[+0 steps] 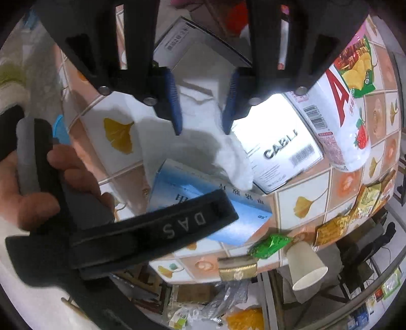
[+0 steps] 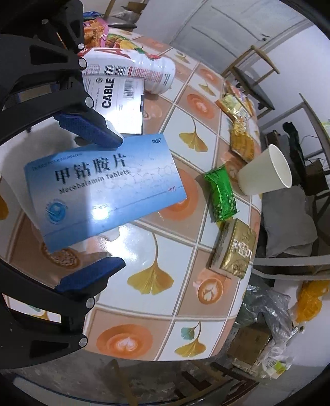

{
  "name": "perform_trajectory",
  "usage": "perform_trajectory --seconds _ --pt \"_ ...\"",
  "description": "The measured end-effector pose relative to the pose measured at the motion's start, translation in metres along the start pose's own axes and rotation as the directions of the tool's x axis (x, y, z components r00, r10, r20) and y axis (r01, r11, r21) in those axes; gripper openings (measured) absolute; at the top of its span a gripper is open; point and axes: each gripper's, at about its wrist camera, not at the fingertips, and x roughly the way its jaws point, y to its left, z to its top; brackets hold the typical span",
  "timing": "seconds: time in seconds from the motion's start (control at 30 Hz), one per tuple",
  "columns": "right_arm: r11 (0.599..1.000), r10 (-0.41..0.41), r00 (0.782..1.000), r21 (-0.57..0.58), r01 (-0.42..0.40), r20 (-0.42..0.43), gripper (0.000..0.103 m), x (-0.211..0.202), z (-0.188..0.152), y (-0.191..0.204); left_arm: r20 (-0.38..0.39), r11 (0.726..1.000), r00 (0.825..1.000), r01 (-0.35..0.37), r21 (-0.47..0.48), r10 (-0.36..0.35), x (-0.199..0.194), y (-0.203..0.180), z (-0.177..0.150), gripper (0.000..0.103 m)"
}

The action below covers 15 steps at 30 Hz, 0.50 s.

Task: Collect trash
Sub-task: 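Grasp the blue medicine box with the right tool while the left tool grasps the white cloth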

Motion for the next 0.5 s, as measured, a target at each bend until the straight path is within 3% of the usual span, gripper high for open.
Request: perform_trajectory --seconds 0.3,0.5 --pt "0.999 0.008 1.000 -0.040 -0.009 -0.022 0.085 0.007 0.007 0.008 0.017 0.999 0.999 0.029 -0.025 -0.029 -0.001 0.006 0.001 0.008" --pt "0.998 0.019 0.999 -0.054 -0.022 -0.041 0.085 0.012 0.007 0.013 0.040 0.997 0.998 0.055 -0.049 -0.053 -0.004 0.012 0.000 0.005"
